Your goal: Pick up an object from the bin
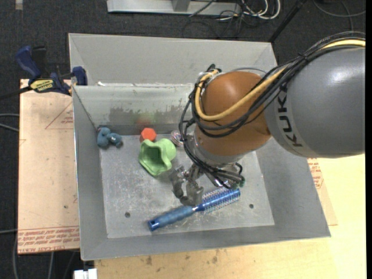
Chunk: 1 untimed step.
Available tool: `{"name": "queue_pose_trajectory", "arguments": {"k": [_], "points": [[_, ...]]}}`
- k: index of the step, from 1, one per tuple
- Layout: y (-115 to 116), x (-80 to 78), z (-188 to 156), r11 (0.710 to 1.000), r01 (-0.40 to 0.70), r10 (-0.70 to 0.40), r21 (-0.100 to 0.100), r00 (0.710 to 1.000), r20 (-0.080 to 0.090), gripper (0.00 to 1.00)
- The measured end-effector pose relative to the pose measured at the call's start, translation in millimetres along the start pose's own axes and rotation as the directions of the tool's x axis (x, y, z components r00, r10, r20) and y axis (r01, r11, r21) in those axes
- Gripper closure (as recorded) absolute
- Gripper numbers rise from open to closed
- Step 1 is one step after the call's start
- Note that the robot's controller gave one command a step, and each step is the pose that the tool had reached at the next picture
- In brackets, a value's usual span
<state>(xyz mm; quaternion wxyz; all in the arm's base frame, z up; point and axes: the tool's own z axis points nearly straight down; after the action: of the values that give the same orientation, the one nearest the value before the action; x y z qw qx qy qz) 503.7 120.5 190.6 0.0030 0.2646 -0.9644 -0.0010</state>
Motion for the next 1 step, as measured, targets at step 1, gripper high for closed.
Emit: {"name": "queue_pose_trajectory", "arguments": {"k": [1], "points": [[-0.7,-0.4,-3.5,1.000,-0.002,0.002,0.002,1.000,0.005,0.00]]}}
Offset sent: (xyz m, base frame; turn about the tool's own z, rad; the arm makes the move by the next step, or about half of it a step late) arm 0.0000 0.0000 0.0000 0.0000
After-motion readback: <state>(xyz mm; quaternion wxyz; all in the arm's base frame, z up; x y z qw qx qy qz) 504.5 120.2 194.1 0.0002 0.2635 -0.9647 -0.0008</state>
